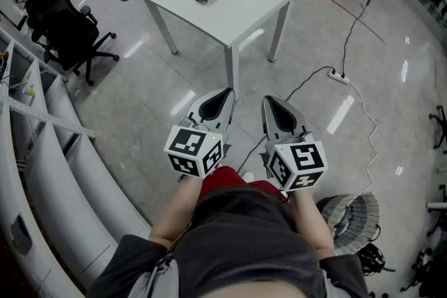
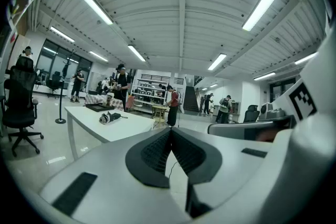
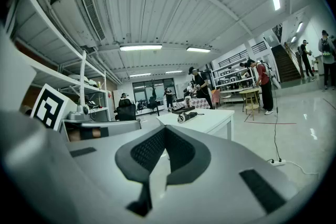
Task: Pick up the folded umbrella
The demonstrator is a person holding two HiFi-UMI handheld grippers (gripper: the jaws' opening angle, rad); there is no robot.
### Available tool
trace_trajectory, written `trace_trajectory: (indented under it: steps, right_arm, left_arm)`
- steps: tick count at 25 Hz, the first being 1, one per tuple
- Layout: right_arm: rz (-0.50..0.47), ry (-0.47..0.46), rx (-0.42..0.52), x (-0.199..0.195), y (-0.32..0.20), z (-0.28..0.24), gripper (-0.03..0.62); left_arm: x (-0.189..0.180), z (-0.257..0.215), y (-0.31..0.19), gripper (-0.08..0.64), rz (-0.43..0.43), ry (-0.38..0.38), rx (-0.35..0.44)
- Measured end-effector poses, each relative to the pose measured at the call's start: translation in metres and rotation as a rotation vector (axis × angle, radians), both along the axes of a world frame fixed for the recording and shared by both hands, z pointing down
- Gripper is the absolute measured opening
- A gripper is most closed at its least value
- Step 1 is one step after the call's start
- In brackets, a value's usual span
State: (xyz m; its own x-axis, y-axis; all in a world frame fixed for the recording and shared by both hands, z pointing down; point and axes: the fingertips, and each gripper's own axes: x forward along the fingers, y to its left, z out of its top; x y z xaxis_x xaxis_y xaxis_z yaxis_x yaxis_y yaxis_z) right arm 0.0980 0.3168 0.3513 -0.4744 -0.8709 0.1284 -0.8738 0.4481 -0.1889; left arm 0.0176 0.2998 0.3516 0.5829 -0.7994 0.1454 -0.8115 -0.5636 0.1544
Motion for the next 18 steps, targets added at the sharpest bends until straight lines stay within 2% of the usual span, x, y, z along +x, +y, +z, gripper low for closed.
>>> trace_trajectory:
  steps: [9, 14, 18]
  right_arm:
    - [0.015, -0.031, -0.023, 0.013, -0.007, 0.010, 0.018]
    - [0.036, -0.022, -0.056, 0.027, -0.011, 0.024, 0.018]
    - [0.052, -0.008, -0.064, 0.035, -0.019, 0.027, 0.018]
  left_arm:
    - [0.004, 0.008, -0.007, 0.012, -0.007, 0.011, -0.026]
    - [0.009, 0.019, -0.010, 0.014, -0.009, 0.017, -0.053]
    - [0.010, 0.018, -0.018, 0.014, -0.018, -0.003, -0.044]
